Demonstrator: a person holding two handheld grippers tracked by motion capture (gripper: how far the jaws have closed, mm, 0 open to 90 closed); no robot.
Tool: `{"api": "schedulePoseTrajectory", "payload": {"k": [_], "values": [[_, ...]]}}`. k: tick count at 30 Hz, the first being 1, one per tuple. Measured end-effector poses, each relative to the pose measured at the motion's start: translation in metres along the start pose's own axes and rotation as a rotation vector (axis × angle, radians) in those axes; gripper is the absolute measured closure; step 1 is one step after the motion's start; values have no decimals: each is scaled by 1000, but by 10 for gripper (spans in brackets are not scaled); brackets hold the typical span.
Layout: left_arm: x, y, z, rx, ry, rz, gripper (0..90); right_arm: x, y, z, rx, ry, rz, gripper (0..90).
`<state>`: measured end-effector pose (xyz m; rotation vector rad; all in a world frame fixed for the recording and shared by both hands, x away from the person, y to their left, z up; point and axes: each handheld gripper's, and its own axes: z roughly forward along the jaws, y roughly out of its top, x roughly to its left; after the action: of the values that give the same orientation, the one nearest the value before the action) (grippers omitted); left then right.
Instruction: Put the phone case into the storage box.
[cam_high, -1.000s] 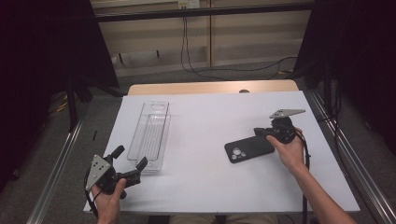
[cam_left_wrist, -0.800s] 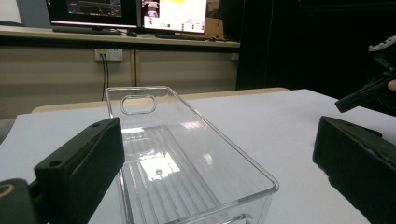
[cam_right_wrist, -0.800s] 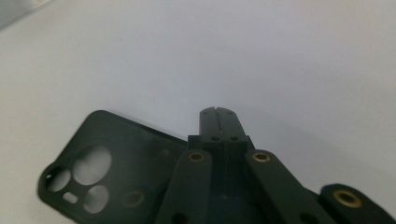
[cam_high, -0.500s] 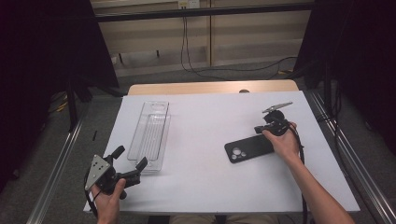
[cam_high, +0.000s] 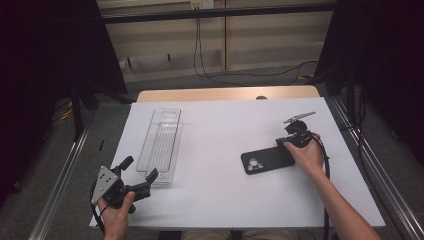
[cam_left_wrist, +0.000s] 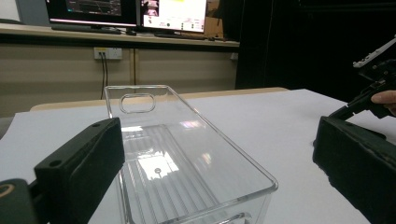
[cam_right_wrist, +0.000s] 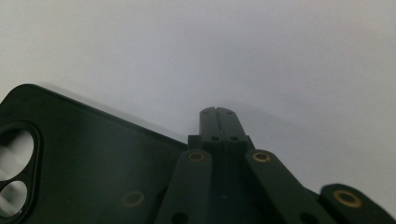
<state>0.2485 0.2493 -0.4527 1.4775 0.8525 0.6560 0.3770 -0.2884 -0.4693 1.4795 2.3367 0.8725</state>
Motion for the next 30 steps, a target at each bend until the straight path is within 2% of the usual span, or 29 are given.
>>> {"api": "schedulePoseTrajectory", "payload": {"k": [9,10,15,18,24,25,30], "values": [[0,0,0,0,-3,1,23,0,-5,-4,-2,3,-3,900],[0,0,0,-3,-4,-3,23,0,-7,-5,-4,14,0,900],[0,0,0,0,-4,1,23,0,-11,-8,2,5,1,900],[-1,0,0,0,-6,0,23,0,-16,-11,-12,28,13,900],[0,0,0,1,-4,2,23,1,-22,-16,-7,23,5,900],[0,0,0,-1,-3,0,23,1,-23,-16,-12,36,10,900],[0,0,0,1,-2,4,23,1,-29,-20,-21,37,9,900]]}}
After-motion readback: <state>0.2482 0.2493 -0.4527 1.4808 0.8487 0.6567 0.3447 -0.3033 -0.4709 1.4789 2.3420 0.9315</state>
